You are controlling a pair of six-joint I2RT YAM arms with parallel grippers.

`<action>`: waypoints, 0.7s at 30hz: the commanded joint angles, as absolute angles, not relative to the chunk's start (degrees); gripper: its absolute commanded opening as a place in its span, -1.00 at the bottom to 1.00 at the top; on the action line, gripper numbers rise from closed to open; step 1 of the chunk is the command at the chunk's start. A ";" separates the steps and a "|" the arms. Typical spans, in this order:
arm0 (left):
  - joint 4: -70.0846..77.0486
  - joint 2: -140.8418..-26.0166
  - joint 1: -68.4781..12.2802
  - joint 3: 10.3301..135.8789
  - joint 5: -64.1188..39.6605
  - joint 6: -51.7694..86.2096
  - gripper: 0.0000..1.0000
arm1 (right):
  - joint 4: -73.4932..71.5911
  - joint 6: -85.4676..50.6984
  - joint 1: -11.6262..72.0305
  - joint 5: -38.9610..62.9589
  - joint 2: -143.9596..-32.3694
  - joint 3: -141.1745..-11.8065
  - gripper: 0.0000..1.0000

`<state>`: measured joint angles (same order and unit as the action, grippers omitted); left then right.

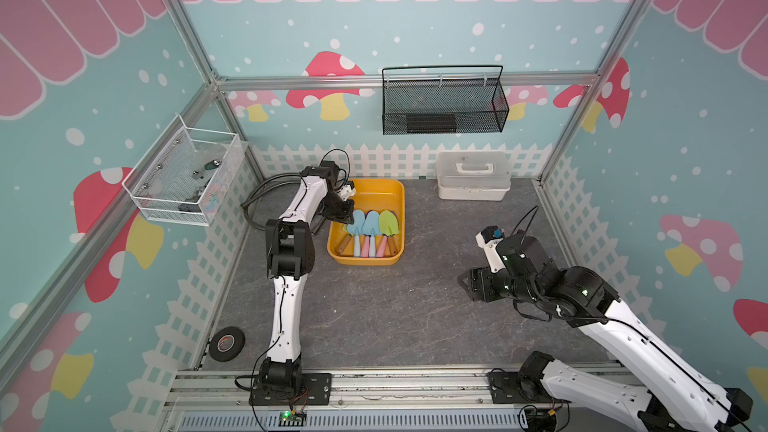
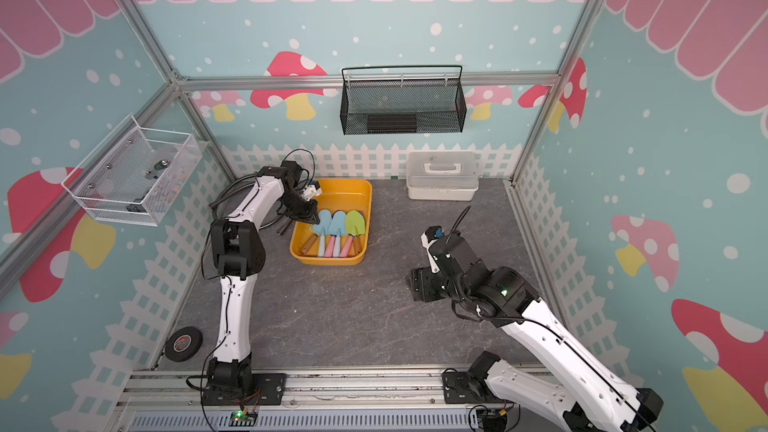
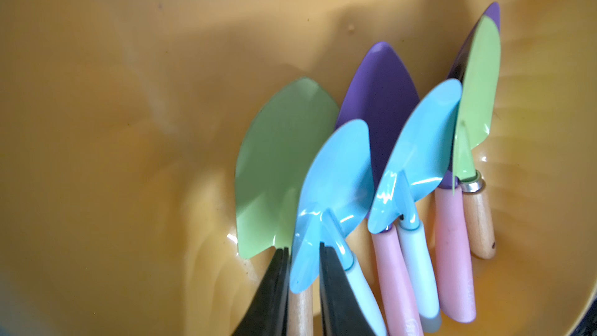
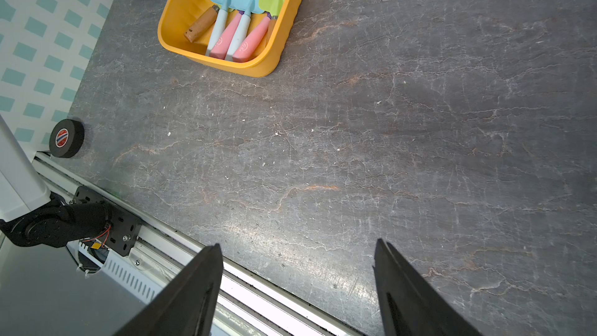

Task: Put the shovel into the storage box
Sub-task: Place the shovel in the storage box.

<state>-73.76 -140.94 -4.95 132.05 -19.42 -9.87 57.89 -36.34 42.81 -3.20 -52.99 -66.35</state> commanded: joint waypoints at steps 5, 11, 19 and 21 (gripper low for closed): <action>-74.33 -140.50 -4.75 132.93 -16.85 -9.59 -0.53 | 58.34 -36.65 42.98 -3.79 -52.11 -65.49 0.54; -74.43 -137.54 -4.75 133.44 -16.50 -8.69 -0.48 | 58.36 -36.22 42.98 -4.17 -52.72 -65.89 0.54; -74.39 -127.85 -5.84 134.29 -18.57 -7.23 0.11 | 58.00 -33.97 42.98 -6.09 -55.55 -68.73 0.62; -74.31 -124.69 -6.38 133.46 -18.68 -6.82 0.50 | 57.94 -33.02 42.98 -7.38 -56.69 -69.96 0.69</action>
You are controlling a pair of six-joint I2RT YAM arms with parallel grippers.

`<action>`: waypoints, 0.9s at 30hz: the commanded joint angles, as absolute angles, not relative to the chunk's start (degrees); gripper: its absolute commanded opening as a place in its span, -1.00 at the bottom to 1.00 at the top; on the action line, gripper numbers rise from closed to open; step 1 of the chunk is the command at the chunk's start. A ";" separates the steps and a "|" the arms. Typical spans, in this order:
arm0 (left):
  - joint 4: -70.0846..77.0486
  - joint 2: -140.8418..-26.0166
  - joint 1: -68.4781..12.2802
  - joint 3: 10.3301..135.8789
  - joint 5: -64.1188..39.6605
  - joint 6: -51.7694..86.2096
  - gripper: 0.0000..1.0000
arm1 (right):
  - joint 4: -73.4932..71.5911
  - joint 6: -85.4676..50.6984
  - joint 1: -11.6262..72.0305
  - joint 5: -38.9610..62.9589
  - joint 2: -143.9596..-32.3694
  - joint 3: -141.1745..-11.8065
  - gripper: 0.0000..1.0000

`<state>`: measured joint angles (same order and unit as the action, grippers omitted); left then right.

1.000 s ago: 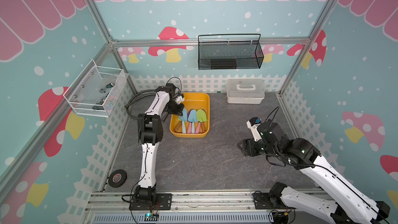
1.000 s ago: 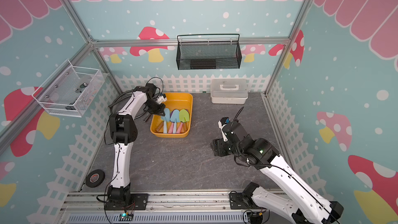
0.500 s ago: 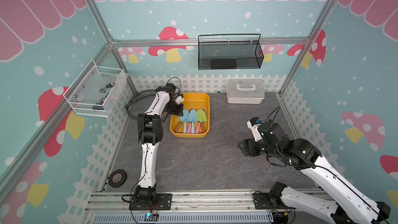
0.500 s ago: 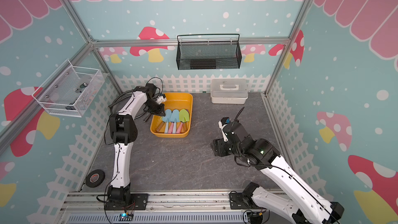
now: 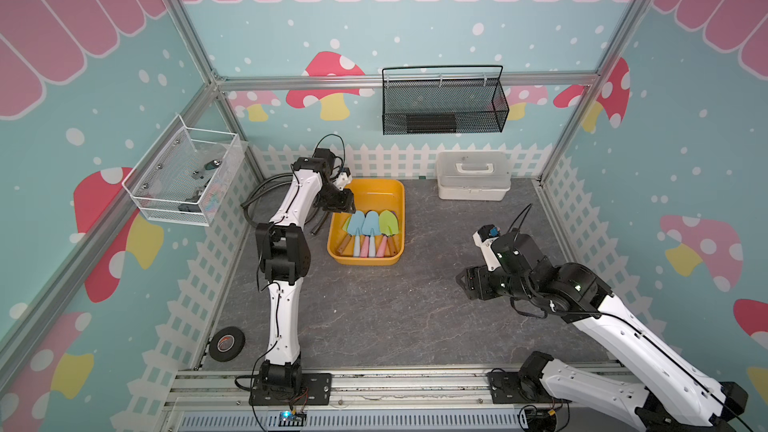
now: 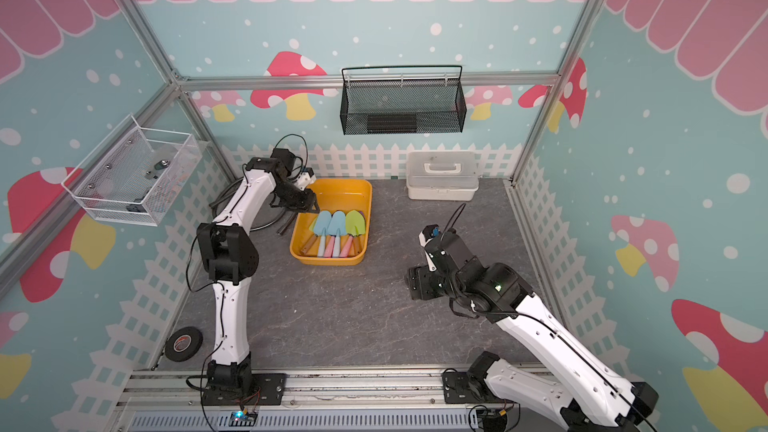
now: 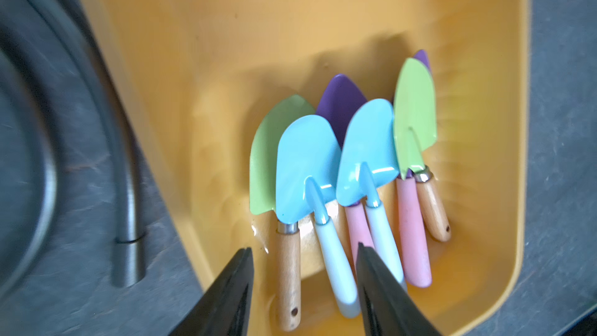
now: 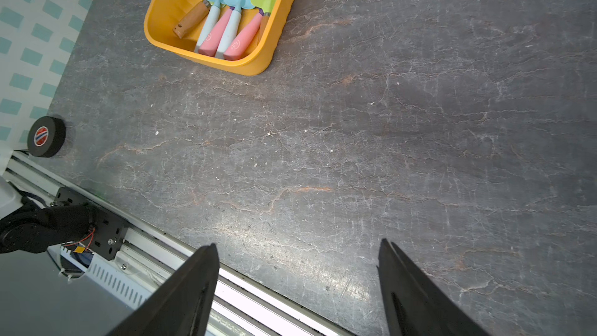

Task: Put the shovel into the storage box
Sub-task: Place the shovel in the storage box, then reset both arms

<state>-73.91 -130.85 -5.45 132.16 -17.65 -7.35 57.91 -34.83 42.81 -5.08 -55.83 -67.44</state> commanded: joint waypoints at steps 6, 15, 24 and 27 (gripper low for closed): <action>-72.11 -116.22 -8.42 127.14 -14.72 -4.42 0.98 | 56.63 -29.96 42.64 -13.51 -60.09 -72.42 0.93; -51.28 -97.04 -8.70 96.42 -9.64 3.94 0.98 | 50.13 -25.99 40.37 -26.13 -59.30 -65.76 0.98; -24.41 -74.97 -7.76 60.73 4.37 12.29 0.98 | 23.46 -9.25 39.83 -36.70 -42.50 -40.75 0.98; -15.46 -71.06 -7.14 51.17 9.21 12.72 0.98 | 15.15 -4.40 37.26 -37.45 -37.48 -33.39 0.98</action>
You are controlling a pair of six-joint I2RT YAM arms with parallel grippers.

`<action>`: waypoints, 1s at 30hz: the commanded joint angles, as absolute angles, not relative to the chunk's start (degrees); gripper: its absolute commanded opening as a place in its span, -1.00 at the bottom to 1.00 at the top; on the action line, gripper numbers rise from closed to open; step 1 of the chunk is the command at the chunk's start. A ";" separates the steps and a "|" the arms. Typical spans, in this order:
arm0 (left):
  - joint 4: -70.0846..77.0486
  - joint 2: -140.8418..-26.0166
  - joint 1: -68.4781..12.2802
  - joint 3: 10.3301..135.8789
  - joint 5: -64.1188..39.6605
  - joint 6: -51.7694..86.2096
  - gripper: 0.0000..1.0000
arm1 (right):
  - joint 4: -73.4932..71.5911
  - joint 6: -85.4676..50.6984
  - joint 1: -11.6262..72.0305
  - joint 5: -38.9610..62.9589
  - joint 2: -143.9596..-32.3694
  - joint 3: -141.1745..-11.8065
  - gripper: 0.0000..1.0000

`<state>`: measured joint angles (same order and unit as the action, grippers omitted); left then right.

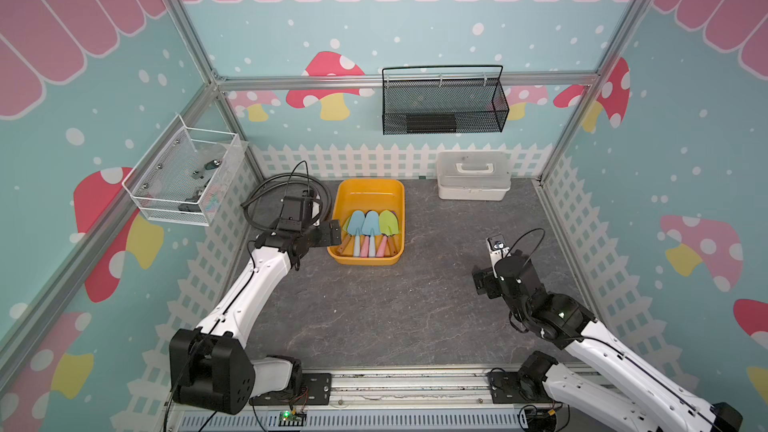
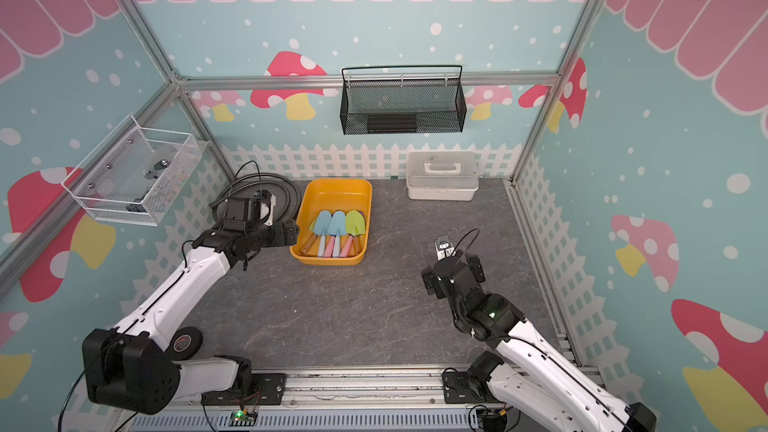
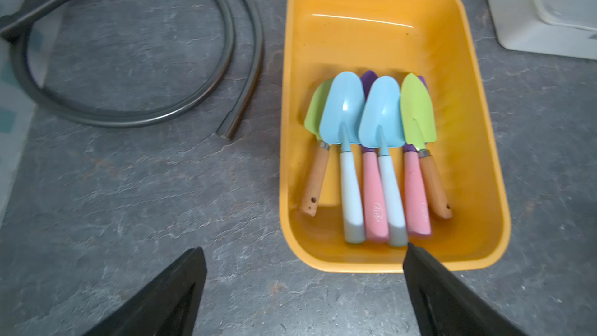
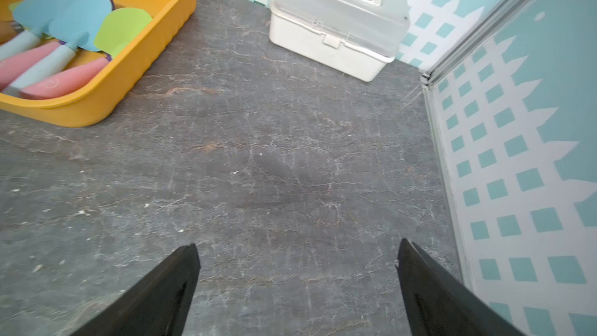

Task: Put the shovel into the storage box
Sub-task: Reset both arms

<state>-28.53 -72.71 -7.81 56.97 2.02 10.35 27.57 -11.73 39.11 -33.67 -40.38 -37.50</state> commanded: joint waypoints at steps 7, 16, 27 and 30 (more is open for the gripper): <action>11.07 -68.61 -5.63 32.81 16.58 9.20 0.98 | 0.44 -7.55 17.23 -23.60 -40.82 -25.00 0.98; 27.89 -77.98 -2.52 27.58 16.72 7.47 0.98 | -33.36 -6.42 3.47 -12.47 -64.75 -19.49 0.97; 45.73 -86.03 -0.79 23.92 10.93 4.65 0.97 | -52.49 -2.20 0.53 -7.67 -82.27 -18.07 0.93; 48.20 -87.46 -2.01 23.13 11.44 3.27 0.98 | -61.98 -1.68 0.52 -6.85 -87.65 -16.21 0.92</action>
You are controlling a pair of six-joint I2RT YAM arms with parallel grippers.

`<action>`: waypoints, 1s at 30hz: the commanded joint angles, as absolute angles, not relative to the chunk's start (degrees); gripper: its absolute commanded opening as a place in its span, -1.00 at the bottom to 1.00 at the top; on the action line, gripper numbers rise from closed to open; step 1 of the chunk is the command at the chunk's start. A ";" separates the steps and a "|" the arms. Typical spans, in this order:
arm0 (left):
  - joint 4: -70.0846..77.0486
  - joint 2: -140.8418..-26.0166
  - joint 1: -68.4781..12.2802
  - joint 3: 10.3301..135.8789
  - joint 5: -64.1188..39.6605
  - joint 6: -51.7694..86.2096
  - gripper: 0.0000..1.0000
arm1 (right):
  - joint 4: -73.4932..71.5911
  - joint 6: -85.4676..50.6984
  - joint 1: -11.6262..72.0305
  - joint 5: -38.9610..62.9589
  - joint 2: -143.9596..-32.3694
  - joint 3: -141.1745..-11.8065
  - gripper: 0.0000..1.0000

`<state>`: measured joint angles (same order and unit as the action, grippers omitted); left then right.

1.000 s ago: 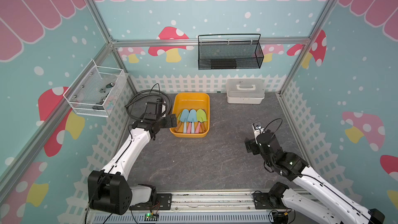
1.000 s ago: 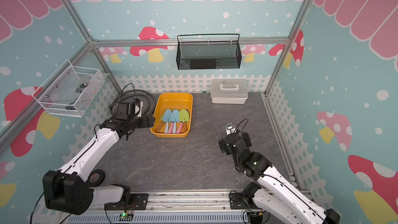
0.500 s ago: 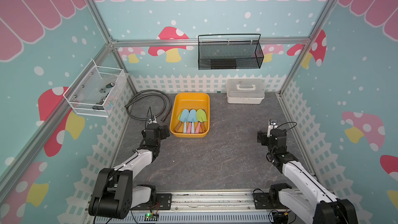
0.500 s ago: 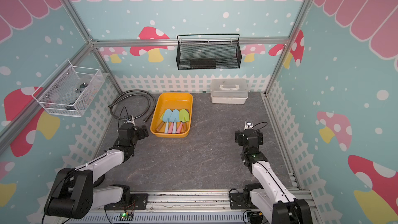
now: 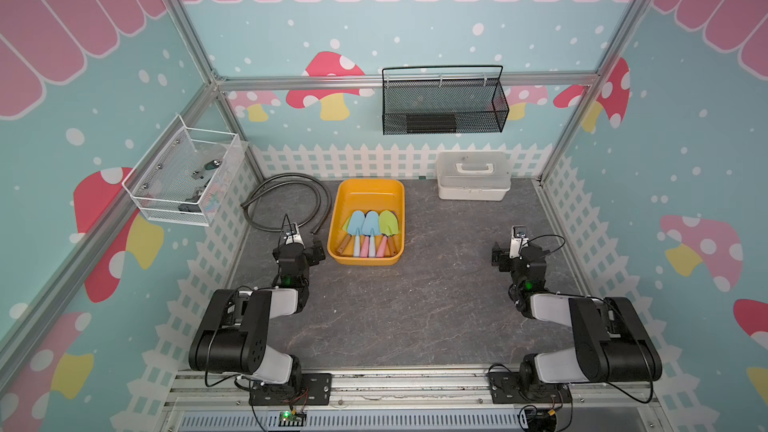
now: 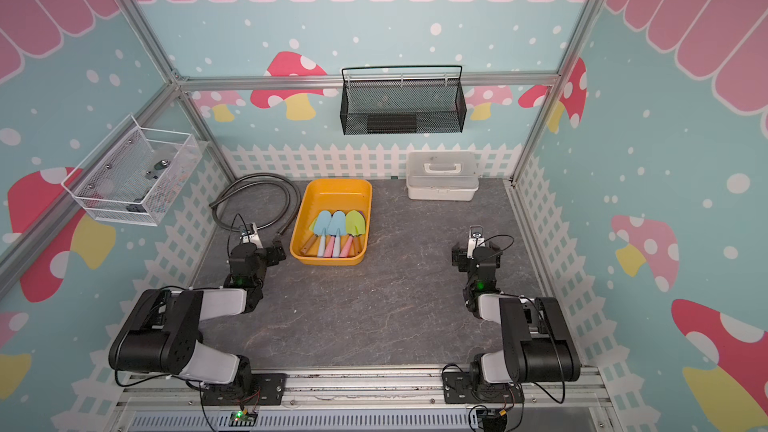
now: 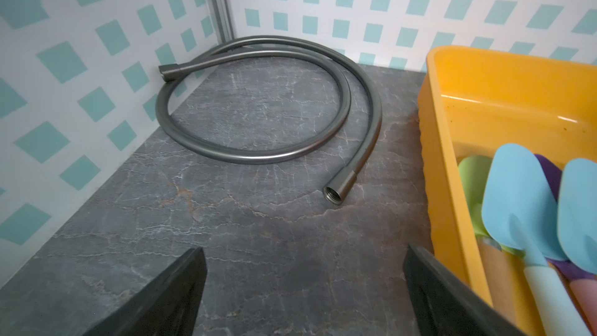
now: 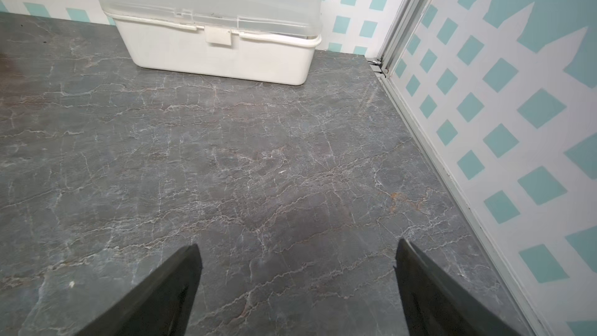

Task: Put the shovel into the storage box
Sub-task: Reset both arms

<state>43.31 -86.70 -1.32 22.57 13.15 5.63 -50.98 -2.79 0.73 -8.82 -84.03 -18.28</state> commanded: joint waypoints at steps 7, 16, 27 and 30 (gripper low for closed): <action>48.56 -87.73 -1.54 23.11 11.66 3.88 0.98 | -56.78 -1.44 0.44 -5.85 -87.19 -18.36 0.98; 49.70 -87.72 -2.19 22.79 12.28 3.34 0.98 | -53.70 -1.41 0.44 -6.23 -86.62 -19.60 0.98; 48.17 -88.15 -1.93 23.69 11.87 3.51 0.98 | -53.75 -1.35 0.44 -6.20 -86.67 -19.60 0.98; 48.78 -87.70 -1.93 23.12 11.81 3.44 0.98 | -53.72 -1.41 0.44 -6.24 -86.69 -19.60 0.98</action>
